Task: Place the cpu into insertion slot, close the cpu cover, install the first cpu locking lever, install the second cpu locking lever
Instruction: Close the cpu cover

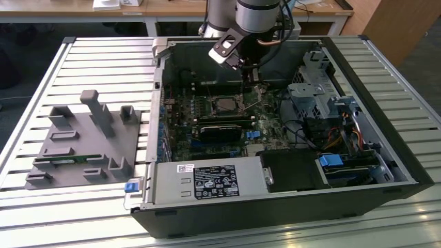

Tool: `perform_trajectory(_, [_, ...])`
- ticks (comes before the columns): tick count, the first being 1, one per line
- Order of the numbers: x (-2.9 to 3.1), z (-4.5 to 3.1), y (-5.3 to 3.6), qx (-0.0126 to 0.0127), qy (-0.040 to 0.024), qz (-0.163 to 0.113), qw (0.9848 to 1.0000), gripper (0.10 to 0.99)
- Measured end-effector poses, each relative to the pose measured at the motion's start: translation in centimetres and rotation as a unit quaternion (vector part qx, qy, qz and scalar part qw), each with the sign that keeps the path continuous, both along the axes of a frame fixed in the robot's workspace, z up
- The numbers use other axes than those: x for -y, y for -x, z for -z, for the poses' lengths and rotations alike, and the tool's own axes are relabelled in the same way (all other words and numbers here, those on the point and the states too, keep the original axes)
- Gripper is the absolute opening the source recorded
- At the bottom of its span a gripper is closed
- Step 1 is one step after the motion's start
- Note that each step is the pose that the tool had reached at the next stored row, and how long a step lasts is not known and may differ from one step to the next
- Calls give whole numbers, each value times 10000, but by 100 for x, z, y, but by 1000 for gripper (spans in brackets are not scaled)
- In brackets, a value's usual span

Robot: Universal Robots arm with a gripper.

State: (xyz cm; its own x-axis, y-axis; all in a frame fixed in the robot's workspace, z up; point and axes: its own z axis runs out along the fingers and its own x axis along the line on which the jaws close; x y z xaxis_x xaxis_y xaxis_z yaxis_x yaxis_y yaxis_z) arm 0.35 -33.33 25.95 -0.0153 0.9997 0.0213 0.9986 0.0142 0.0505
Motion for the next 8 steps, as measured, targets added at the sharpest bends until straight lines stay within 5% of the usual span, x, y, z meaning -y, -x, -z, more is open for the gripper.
perform_trajectory(8, [-1,0,-43,-2,0,0,10000,106])
